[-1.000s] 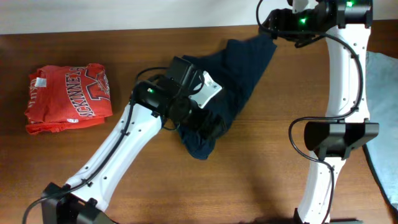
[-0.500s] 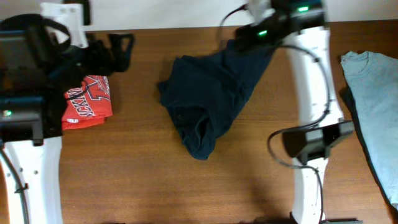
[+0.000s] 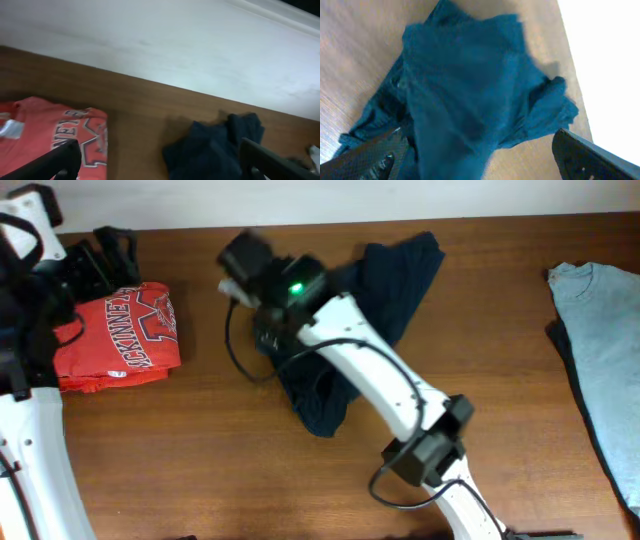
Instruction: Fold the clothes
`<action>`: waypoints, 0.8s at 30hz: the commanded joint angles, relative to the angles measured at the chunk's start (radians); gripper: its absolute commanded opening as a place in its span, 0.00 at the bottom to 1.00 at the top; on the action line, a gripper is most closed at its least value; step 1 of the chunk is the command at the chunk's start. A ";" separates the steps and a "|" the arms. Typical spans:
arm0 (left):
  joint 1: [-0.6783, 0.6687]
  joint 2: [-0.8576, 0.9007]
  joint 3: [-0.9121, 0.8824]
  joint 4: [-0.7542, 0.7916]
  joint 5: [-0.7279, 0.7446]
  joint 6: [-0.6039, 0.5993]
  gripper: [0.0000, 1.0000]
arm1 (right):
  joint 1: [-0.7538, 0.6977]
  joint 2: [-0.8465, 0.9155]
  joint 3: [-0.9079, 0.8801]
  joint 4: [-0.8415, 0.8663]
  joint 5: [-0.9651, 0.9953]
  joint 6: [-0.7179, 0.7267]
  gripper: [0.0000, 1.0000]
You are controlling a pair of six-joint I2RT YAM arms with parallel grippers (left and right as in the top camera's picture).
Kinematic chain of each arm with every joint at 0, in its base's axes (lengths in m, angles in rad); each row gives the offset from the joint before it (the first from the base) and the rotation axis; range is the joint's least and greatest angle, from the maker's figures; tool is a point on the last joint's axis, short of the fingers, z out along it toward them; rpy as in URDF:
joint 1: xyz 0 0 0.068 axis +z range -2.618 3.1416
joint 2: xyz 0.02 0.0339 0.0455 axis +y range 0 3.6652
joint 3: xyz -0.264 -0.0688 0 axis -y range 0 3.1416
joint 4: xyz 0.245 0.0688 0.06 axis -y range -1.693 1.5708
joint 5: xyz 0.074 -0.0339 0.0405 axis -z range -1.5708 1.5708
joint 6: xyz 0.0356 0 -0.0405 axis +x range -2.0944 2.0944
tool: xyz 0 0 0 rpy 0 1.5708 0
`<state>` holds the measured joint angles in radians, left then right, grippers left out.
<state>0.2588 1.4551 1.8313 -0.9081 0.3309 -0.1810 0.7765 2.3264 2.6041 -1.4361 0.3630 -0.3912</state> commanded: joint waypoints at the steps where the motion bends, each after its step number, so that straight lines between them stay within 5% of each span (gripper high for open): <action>1: 0.006 -0.002 0.003 -0.005 -0.006 -0.009 0.99 | 0.046 0.052 -0.137 0.032 0.094 -0.073 0.98; 18: 0.006 0.003 0.003 -0.010 -0.006 -0.008 0.99 | 0.064 0.053 -0.434 0.378 0.172 -0.213 1.00; 24: 0.006 0.003 0.003 -0.010 -0.006 -0.005 0.99 | 0.010 0.053 -0.434 0.456 0.173 -0.267 0.82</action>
<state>0.2623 1.4551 1.8313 -0.9192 0.3317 -0.1806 0.8181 2.3905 2.1742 -0.9878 0.5087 -0.6235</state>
